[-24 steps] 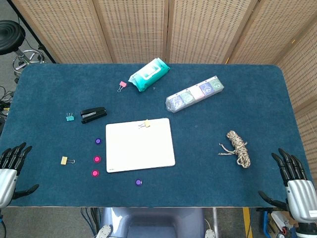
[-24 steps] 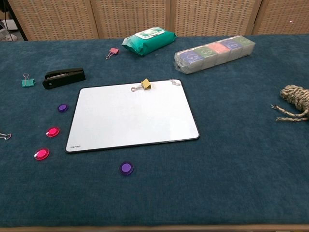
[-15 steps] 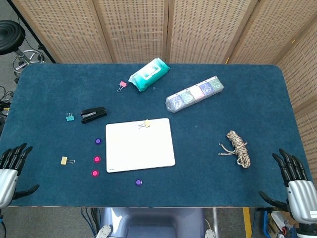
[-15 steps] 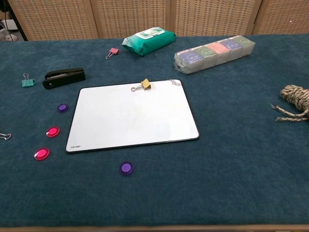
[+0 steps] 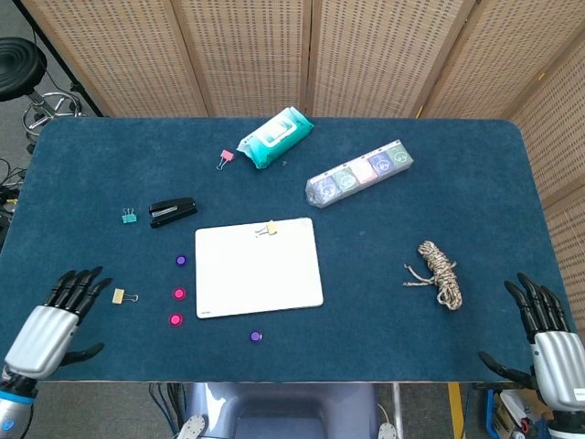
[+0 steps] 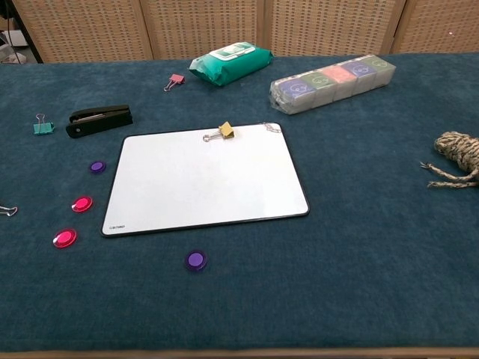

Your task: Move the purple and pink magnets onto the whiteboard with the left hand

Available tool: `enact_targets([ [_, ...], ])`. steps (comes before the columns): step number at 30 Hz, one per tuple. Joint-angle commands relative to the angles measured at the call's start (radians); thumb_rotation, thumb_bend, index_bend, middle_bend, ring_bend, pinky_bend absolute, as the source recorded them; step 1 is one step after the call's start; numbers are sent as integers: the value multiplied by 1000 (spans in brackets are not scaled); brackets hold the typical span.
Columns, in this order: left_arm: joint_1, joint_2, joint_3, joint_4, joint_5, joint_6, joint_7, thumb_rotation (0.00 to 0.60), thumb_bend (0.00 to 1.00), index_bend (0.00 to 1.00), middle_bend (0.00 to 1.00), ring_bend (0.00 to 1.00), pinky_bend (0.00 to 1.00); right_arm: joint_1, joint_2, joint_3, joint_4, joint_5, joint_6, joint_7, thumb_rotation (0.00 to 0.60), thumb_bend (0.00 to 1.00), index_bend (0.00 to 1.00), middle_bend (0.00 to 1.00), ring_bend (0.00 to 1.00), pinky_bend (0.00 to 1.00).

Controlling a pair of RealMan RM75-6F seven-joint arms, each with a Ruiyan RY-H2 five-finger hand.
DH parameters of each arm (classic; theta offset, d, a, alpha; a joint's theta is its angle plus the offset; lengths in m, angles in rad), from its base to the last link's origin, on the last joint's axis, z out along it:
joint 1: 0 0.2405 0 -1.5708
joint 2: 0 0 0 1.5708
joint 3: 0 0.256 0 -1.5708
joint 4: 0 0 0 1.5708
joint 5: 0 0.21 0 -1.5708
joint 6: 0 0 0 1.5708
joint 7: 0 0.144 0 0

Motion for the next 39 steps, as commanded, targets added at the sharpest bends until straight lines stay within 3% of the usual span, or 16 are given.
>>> enact_targets([
  [1, -121, -19, 16, -32, 111, -136, -29, 600, 153, 210, 0, 0, 0, 7, -6, 3, 0, 15, -18, -14, 600, 0, 57, 0, 0, 0],
  [6, -195, -62, 10, -103, 118, -282, 97, 600, 212, 322, 0, 0, 0, 11, -14, 9, 1, 33, -29, -29, 600, 0, 57, 0, 0, 0],
  [15, -252, -190, -58, -189, -67, -452, 377, 600, 217, 326, 0, 0, 0, 13, -10, 15, 4, 48, -30, -19, 600, 0, 57, 0, 0, 0],
  [21, -328, -306, -98, -144, -171, -558, 513, 600, 217, 360, 0, 0, 0, 14, -6, 17, 3, 53, -31, -8, 600, 0, 57, 0, 0, 0],
  [39, -416, -487, -87, 29, -227, -565, 547, 600, 258, 381, 0, 0, 0, 16, 2, 22, 1, 67, -35, 5, 600, 0, 56, 0, 0, 0],
])
